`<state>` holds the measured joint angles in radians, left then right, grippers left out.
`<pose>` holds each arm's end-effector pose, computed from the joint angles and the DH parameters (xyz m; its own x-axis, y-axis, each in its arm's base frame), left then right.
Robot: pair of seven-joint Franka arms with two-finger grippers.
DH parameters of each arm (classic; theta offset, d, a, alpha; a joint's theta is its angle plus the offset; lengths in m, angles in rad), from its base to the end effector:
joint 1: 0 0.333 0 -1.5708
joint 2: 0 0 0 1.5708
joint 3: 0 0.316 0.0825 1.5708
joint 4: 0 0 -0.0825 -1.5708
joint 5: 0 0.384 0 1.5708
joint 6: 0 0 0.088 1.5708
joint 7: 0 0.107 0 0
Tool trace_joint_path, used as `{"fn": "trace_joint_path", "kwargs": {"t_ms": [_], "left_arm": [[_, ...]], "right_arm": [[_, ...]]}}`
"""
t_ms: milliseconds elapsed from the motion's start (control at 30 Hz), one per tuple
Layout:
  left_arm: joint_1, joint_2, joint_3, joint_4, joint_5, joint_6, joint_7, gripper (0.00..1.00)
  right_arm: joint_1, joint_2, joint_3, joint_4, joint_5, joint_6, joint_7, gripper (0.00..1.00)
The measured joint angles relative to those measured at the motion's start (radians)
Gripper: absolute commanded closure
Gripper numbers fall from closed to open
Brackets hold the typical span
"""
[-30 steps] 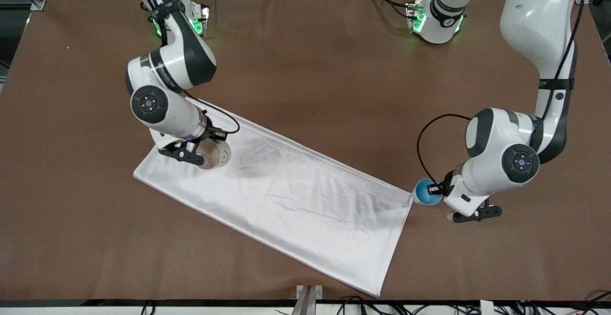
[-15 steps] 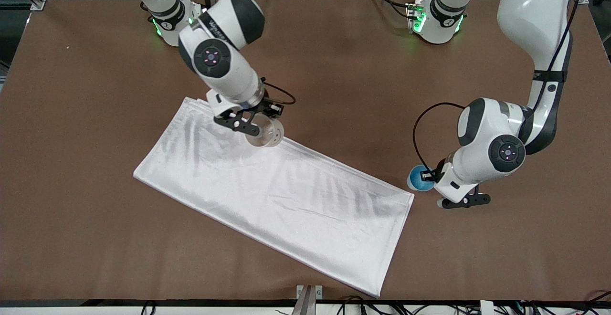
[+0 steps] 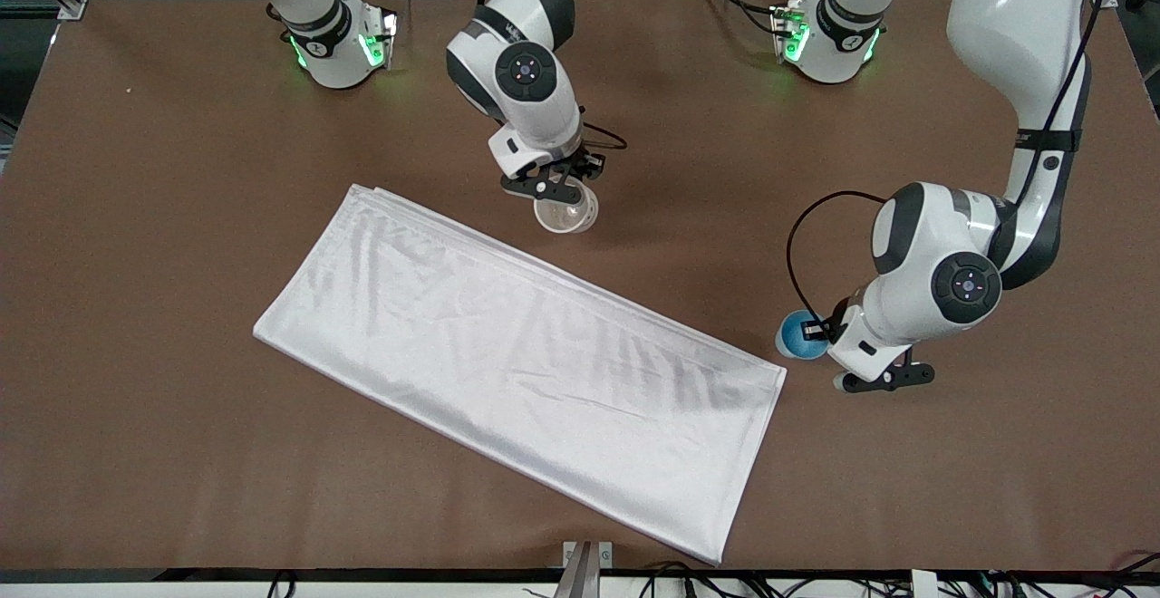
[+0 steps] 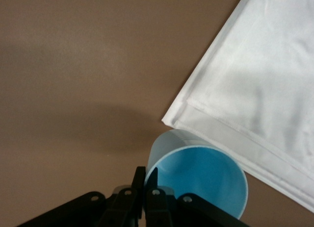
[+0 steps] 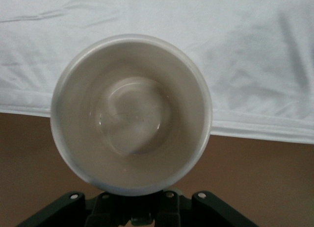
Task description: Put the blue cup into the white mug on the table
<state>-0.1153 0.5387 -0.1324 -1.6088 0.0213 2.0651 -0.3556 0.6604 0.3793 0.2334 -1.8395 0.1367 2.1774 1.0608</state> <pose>0.6610 -0.1546 0.3104 0.9897 0.1114 -0.0902 0.1136 -0.9933 0.0197 0.4002 0.4910 0.3261 0.9497 -0.2487 -0.1901 -0.2636 -0.9629 -0.0573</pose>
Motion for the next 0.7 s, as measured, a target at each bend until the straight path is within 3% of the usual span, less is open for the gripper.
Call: {"fn": "trace_joint_path", "kwargs": {"t_ms": [133, 367, 700], "left_arm": [[0.0, 0.0, 0.0, 0.0, 0.0, 0.0, 0.0, 1.0], [0.0, 0.0, 0.0, 0.0, 0.0, 0.0, 0.0, 1.0], [0.0, 0.0, 0.0, -0.003, 0.0, 0.007, 0.0, 1.0]], "right_arm": [[0.022, 0.006, 0.0, -0.002, -0.051, 0.007, 0.019, 1.0], [0.039, 0.03, 0.0, 0.0, -0.216, 0.03, 0.103, 1.0], [0.078, 0.069, 0.0, 0.066, -0.309, 0.036, 0.153, 1.0]]}}
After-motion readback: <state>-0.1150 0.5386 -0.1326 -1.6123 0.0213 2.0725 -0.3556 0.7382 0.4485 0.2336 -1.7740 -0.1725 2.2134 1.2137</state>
